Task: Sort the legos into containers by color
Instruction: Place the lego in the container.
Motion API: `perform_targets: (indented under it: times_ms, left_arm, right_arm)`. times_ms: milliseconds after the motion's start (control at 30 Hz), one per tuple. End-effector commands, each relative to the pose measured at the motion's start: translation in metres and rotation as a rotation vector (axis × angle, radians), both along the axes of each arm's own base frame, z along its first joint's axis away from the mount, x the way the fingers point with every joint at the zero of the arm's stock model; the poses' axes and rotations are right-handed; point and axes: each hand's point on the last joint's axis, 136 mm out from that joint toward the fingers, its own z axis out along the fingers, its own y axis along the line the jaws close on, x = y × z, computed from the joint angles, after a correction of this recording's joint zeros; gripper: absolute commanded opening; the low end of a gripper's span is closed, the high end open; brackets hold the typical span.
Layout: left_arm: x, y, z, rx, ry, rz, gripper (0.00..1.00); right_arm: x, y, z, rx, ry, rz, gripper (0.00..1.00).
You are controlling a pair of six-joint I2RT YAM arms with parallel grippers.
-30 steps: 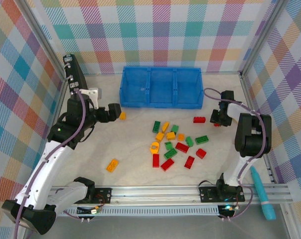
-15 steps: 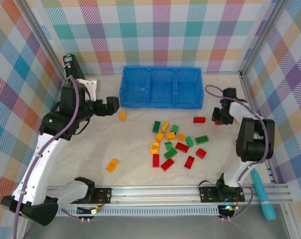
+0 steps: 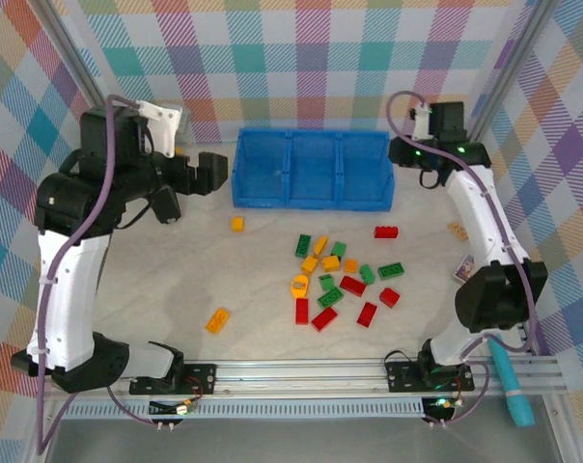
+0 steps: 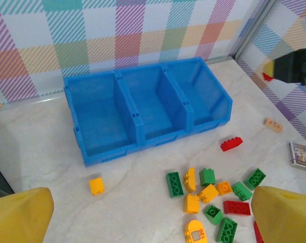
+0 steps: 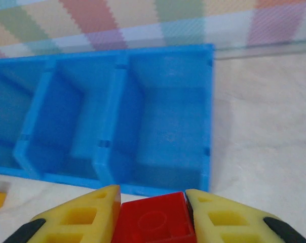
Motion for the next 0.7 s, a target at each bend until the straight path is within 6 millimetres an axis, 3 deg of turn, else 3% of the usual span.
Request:
perform_targets:
  times_ms: [0, 133, 300, 500, 667]
  left_arm:
    - [-0.009, 0.008, 0.001, 0.053, 0.017, 0.012, 1.0]
    - [-0.005, -0.004, 0.0, 0.031, 0.033, -0.038, 1.0]
    - [-0.005, -0.019, -0.005, 0.014, 0.06, -0.106, 1.0]
    - [-0.002, -0.023, -0.004, 0.005, 0.058, -0.116, 1.0]
    - [-0.009, -0.032, 0.003, -0.035, 0.049, -0.168, 1.0]
  right_arm:
    - [0.01, 0.019, -0.037, -0.069, 0.093, 0.069, 0.27]
    - [0.037, 0.04, -0.068, -0.14, 0.062, 0.13, 0.27]
    - [0.068, 0.051, -0.122, -0.302, 0.077, 0.163, 0.27]
    - [0.078, 0.062, -0.159, -0.335, 0.138, 0.184, 0.33]
    - [0.077, 0.064, -0.169, -0.329, 0.158, 0.193, 0.41]
